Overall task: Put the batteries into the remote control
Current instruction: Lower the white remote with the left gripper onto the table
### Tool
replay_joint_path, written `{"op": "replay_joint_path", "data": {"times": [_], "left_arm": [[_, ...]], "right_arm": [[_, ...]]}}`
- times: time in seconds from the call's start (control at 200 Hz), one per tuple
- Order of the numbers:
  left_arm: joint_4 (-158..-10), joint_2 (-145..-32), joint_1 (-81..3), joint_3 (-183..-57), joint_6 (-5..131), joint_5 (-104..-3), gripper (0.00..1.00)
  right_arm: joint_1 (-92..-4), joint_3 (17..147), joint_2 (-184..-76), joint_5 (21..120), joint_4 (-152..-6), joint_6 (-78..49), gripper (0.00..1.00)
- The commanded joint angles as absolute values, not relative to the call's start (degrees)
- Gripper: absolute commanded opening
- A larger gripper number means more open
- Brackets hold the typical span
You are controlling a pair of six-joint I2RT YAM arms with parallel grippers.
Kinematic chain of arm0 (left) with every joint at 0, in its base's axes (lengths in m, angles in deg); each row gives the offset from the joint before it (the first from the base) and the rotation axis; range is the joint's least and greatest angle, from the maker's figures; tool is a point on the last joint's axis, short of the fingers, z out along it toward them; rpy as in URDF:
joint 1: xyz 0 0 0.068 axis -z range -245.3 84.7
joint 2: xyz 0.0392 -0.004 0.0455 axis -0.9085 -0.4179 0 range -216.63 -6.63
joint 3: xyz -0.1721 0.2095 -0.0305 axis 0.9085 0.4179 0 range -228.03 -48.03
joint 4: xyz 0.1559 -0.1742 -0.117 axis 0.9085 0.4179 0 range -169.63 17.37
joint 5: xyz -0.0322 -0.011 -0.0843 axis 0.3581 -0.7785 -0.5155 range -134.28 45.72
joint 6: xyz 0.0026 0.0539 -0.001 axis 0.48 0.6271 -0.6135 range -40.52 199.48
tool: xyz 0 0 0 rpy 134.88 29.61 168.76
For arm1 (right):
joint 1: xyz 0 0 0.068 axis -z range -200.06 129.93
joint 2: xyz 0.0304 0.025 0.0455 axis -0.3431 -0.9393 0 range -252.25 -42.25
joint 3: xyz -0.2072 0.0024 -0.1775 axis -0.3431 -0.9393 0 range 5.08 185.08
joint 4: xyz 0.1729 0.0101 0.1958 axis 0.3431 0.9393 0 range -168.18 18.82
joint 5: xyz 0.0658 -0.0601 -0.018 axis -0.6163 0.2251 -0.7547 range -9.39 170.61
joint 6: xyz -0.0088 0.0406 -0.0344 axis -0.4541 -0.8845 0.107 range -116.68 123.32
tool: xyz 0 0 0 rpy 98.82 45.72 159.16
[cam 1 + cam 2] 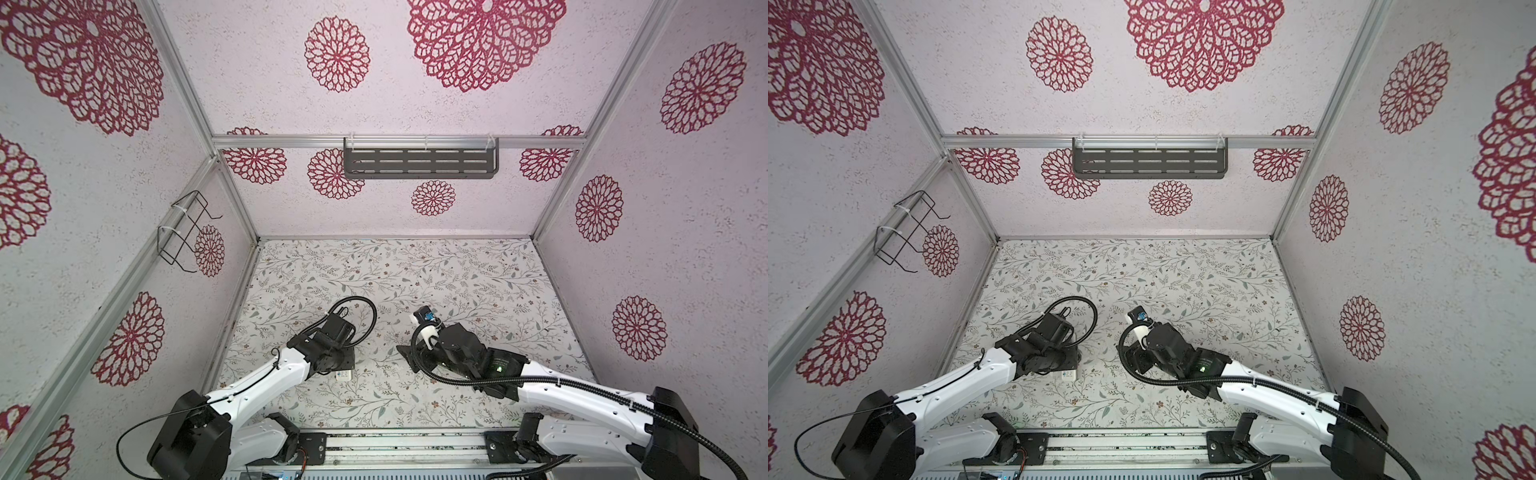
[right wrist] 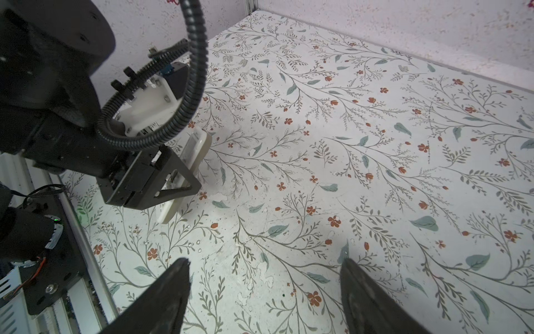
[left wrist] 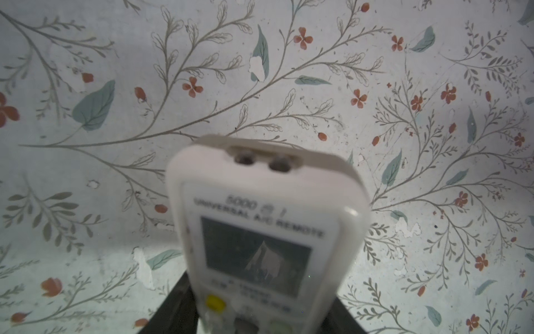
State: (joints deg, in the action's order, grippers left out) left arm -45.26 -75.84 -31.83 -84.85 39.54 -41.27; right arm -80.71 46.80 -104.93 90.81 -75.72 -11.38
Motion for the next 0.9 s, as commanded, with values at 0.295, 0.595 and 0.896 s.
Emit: {"op": "replay_joint_path", "data": {"times": [0.295, 0.595, 0.896], "left_arm": [[-51.8, -81.1, -31.6, -83.6, 39.1, -42.7, 0.19], [-53.8, -84.0, -31.5, -83.3, 38.6, -42.8, 0.24], [-55.9, -85.2, -31.5, -82.1, 37.5, -42.6, 0.29]], "right_arm": [[-80.0, 45.6, -104.0, 89.5, -78.8, -12.8, 0.83], [-79.6, 45.2, -103.3, 88.8, -80.5, -13.0, 0.83], [-79.1, 45.0, -103.2, 88.4, -79.6, -14.2, 0.83]]}}
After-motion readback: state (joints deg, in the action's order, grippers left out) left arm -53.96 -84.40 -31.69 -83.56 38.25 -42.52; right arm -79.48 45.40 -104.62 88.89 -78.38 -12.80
